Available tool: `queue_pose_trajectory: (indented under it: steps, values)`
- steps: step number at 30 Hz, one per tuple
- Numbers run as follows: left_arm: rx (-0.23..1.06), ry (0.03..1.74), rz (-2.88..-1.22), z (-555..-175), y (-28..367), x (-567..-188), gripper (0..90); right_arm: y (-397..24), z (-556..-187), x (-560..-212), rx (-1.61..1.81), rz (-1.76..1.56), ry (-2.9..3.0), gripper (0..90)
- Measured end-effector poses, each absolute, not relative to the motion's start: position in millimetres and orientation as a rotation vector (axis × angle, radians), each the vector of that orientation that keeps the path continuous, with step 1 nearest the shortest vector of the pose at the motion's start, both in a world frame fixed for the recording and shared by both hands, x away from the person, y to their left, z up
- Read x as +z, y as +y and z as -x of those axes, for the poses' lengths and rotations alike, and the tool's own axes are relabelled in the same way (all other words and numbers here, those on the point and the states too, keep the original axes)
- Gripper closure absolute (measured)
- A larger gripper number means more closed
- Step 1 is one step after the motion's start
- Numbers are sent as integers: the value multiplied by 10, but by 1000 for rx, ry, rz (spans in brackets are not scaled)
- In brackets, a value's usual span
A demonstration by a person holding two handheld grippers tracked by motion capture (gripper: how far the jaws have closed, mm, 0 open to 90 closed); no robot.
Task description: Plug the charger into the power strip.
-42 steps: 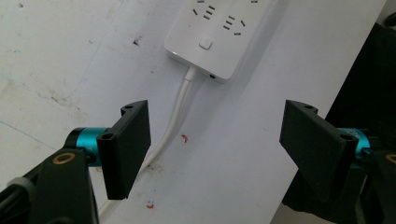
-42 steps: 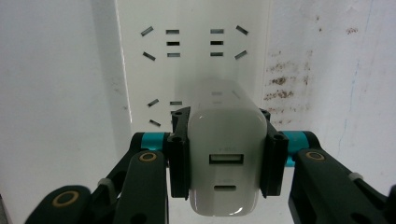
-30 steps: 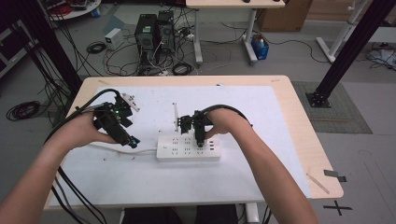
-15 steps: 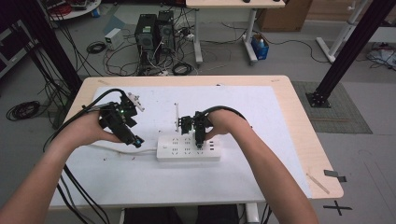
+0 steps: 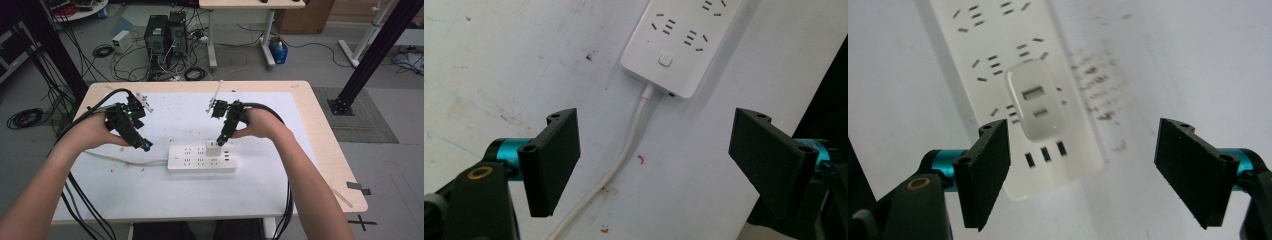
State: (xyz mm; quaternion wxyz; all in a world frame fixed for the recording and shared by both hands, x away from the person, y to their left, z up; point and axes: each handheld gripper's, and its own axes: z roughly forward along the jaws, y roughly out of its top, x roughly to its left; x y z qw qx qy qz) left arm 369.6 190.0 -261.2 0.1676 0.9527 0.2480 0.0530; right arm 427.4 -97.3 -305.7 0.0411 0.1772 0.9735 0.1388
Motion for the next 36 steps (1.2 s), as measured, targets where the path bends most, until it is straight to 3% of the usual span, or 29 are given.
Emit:
queue_pose_trajectory:
  steps: [10,18,36]
  values:
    - [200,746,-2696,-3836,1846,-2586,208,-1839,-4118,-2747,482,-1247,2633,178]
    - [230,726,-2706,-3890,1844,-2553,208,-2328,-4019,-2670,476,-1455,2507,178]
    - [232,711,-2721,-3874,1806,-2515,207,-2358,-3991,-2651,454,-1417,2552,178]
